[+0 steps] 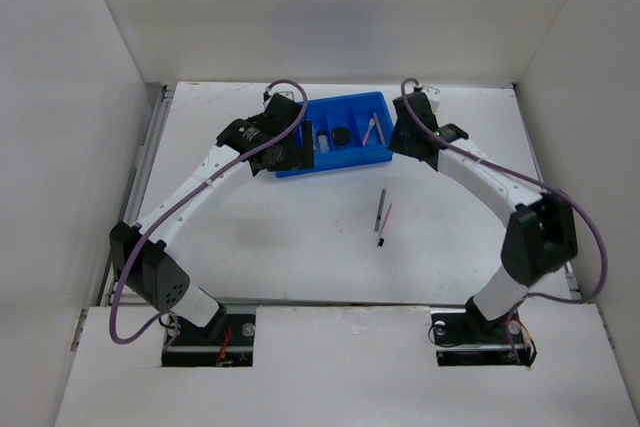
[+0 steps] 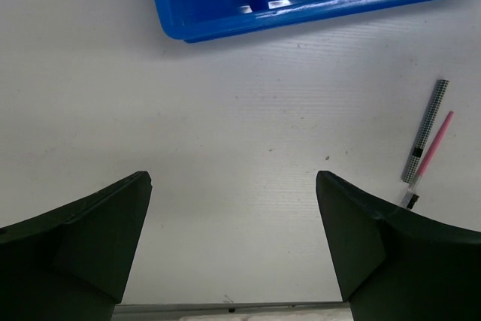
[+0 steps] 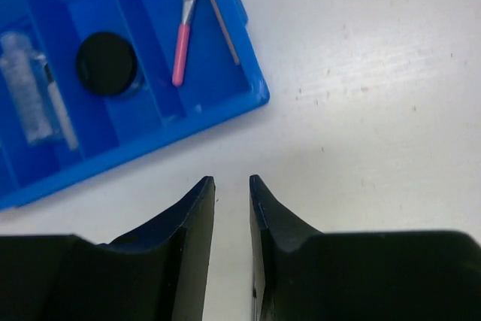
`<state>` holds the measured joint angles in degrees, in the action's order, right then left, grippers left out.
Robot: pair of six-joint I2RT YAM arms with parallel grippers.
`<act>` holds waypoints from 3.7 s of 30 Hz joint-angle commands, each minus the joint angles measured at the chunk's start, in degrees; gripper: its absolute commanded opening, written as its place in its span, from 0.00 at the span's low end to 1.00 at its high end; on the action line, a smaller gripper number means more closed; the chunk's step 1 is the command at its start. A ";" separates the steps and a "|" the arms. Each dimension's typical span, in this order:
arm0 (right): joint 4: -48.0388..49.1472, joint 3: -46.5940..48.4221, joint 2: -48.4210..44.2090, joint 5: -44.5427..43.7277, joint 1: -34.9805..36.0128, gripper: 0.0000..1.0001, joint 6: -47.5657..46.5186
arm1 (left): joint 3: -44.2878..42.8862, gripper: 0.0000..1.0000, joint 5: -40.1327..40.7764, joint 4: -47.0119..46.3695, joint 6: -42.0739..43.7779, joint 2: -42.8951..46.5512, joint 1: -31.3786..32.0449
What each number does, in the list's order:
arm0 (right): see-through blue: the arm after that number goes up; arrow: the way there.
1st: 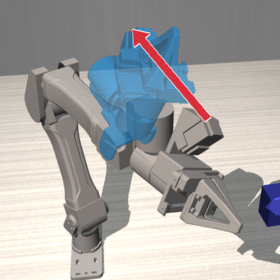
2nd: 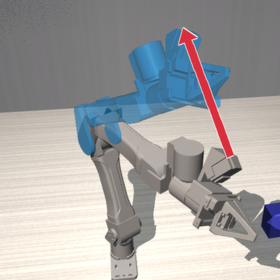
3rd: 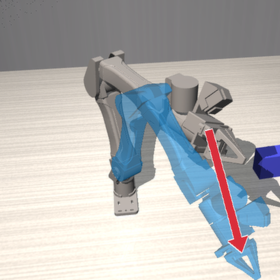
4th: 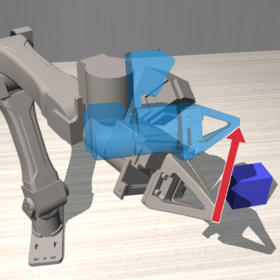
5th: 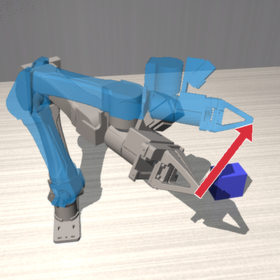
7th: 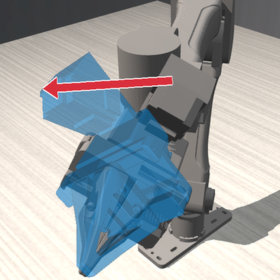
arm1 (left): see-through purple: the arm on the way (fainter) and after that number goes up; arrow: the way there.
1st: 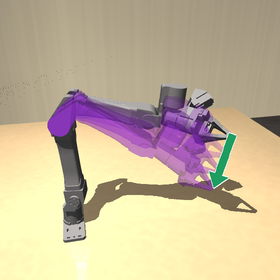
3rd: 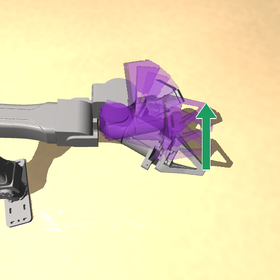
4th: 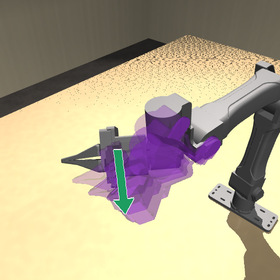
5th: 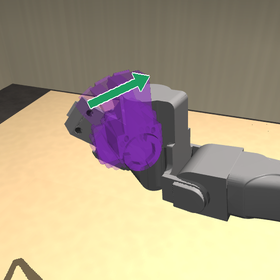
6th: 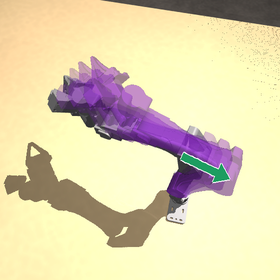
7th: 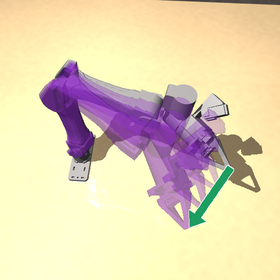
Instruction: Organize the makeup
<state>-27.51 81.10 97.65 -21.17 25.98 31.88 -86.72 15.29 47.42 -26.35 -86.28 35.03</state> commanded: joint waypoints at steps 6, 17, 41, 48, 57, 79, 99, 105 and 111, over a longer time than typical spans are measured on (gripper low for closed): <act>7.12 -21.15 -8.70 9.03 4.08 0.37 7.15 | -0.03 0.89 0.36 -0.40 0.68 2.61 -0.31; 11.51 -24.59 -0.72 10.62 7.77 0.38 9.87 | 1.02 0.89 -0.17 -0.40 0.16 2.61 -0.31; -3.86 -11.15 -8.86 -8.53 13.31 0.09 9.53 | -0.03 0.89 -0.17 -0.40 0.68 2.61 -0.31; -5.63 6.07 -0.20 -12.76 9.19 0.09 0.57 | -0.03 0.89 -0.17 -0.40 0.68 3.66 -0.31; -5.01 27.87 16.86 -5.74 1.80 0.10 -4.98 | 0.50 0.89 -0.17 -0.40 1.21 4.28 -0.31; 2.80 2.74 0.73 3.05 -1.72 0.54 1.25 | 1.64 0.89 -0.78 -0.92 1.21 1.03 -0.31; 7.99 -34.96 -14.16 9.48 10.40 0.54 18.21 | 1.64 0.89 -3.34 -2.68 1.74 0.50 -0.31; 7.91 -33.38 -9.24 8.78 11.73 0.49 19.36 | 1.64 0.89 -3.34 -2.68 1.74 1.03 -0.31; 4.40 -30.66 -5.02 2.37 13.31 0.38 20.59 | 1.64 0.89 -3.34 -2.68 1.74 1.03 -0.31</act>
<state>-21.45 48.62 90.21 -14.85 38.35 51.03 -85.73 12.01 45.41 -25.45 -86.21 35.03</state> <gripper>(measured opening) 0.385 0.894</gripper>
